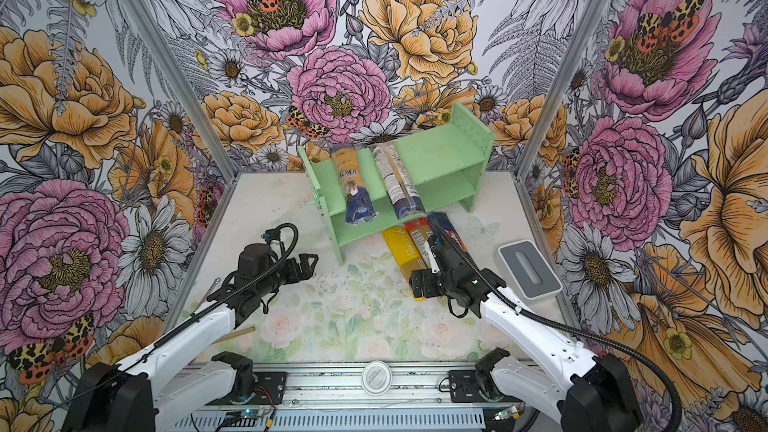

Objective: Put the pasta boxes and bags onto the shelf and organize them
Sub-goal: 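Move the right gripper down over the yellow-banded PASTATIME bag, then close the right gripper on the PASTATIME bag's near end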

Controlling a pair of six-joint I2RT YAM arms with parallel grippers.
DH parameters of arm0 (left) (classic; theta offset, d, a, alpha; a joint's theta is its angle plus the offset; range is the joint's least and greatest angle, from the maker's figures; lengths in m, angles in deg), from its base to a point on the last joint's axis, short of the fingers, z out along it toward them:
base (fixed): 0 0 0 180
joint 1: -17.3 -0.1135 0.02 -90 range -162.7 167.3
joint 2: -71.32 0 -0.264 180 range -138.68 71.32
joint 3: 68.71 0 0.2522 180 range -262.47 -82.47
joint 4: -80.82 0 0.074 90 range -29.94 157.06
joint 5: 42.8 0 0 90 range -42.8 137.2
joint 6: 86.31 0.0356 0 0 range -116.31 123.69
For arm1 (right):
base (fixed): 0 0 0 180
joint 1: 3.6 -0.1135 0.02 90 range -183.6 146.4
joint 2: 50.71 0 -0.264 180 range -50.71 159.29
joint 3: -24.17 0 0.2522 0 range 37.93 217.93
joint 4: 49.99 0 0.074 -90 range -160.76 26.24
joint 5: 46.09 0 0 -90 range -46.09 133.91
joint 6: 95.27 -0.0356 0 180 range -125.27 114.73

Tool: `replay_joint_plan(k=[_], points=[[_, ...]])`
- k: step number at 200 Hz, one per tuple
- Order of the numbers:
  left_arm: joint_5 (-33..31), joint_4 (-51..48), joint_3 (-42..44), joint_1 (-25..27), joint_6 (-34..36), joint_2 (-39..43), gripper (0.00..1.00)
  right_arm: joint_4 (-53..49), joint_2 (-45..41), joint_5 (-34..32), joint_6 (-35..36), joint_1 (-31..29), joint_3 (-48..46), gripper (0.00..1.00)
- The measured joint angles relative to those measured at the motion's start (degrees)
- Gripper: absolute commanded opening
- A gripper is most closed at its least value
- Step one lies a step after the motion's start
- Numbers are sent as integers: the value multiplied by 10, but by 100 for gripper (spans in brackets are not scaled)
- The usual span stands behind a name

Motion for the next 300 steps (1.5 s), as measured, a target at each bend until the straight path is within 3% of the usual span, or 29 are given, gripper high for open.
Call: replay_joint_plan(k=[118,247,300], points=[[0,0,0,0,0,0,99,82,76,-34,-30,-7,-43,95],[0,0,0,0,0,-3,99,202,224,-123,-30,-67,-43,95],[0,1,0,0,0,-3,99,262,249,-162,-30,-95,-48,91]])
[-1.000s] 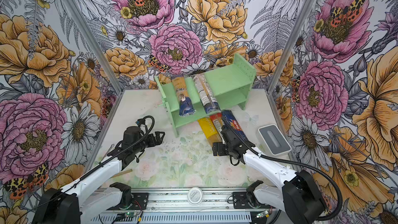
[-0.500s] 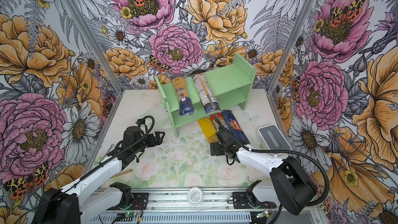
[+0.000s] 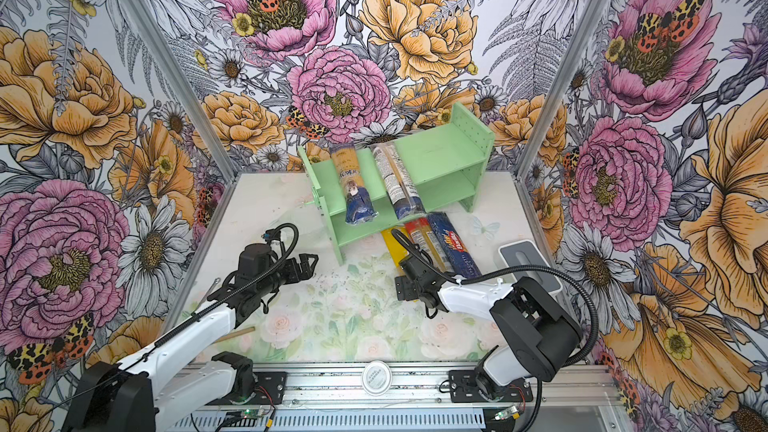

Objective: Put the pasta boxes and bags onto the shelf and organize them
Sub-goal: 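Close the right gripper on the PASTATIME bag's near end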

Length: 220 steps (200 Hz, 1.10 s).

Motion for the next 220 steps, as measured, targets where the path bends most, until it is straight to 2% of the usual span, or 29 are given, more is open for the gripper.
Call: replay_joint_plan(k=[80,122,164,220], points=[[0,0,0,-1,0,0,99,105,9,-49,0,-29,-44,76],[0,-2,0,-1,0,4,99,125,9,-55,-6,-38,-50,51],[0,-7,0,-1,0,8,99,117,-11,-41,-6,-40,-55,30],[0,-7,0,-1,0,8,99,67,-45,-24,3,-41,-56,12]])
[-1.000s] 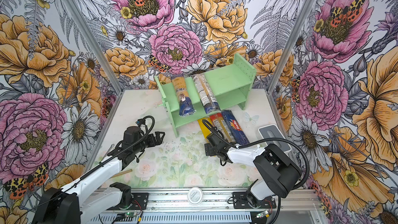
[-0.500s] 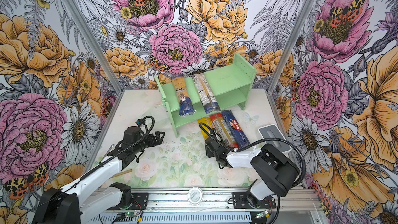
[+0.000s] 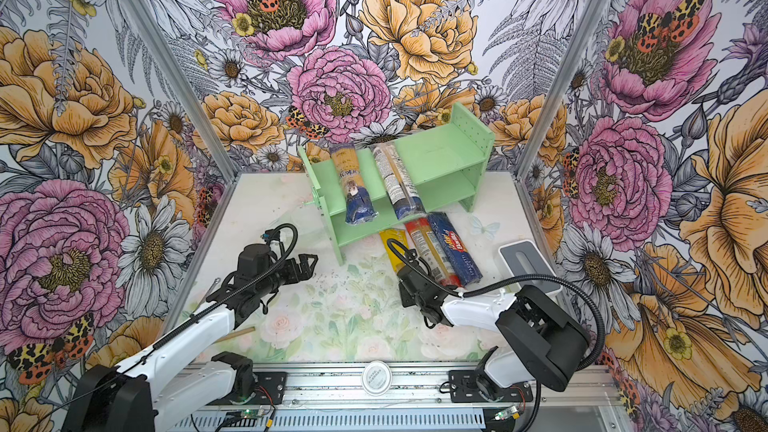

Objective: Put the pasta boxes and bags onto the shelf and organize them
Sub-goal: 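Close the right gripper on the PASTATIME bag's near end, then lift the PASTATIME bag upright with the right gripper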

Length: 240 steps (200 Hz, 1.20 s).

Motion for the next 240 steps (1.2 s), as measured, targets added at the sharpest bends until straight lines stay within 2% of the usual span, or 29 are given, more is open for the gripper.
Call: replay_joint_plan(k=[19,33,89,143,240], points=[[0,0,0,0,0,3,99,-17,-13,9,2,1,0,8],[0,0,0,0,0,8,99,-30,-22,18,3,5,1,0],[0,0,1,-3,0,15,99,-91,-65,75,7,44,13,0],[0,0,1,-3,0,14,99,-208,-89,151,17,92,76,0],[0,1,4,-3,0,14,99,-363,-156,186,39,125,138,0]])
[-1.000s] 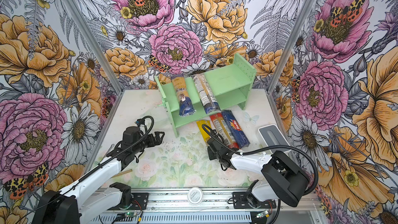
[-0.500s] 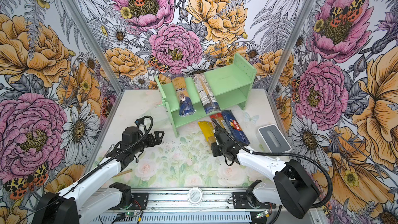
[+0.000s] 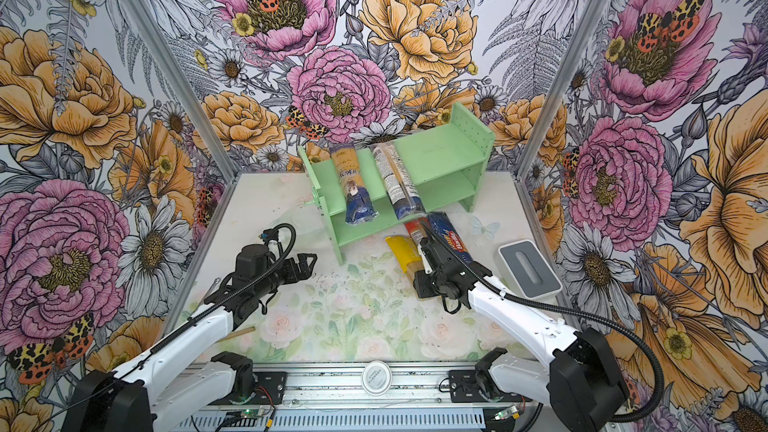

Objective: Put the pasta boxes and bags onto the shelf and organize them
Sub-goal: 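Lift the PASTATIME bag upright with the right gripper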

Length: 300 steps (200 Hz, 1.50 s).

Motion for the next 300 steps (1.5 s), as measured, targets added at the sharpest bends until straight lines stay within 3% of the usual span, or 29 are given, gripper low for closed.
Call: replay_joint_plan(k=[153,300], points=[[0,2,0,-3,0,-1,99,-172,-92,2,31,56,74,0],[3,2,0,-3,0,-10,99,-291,-101,-34,75,143,201,0]])
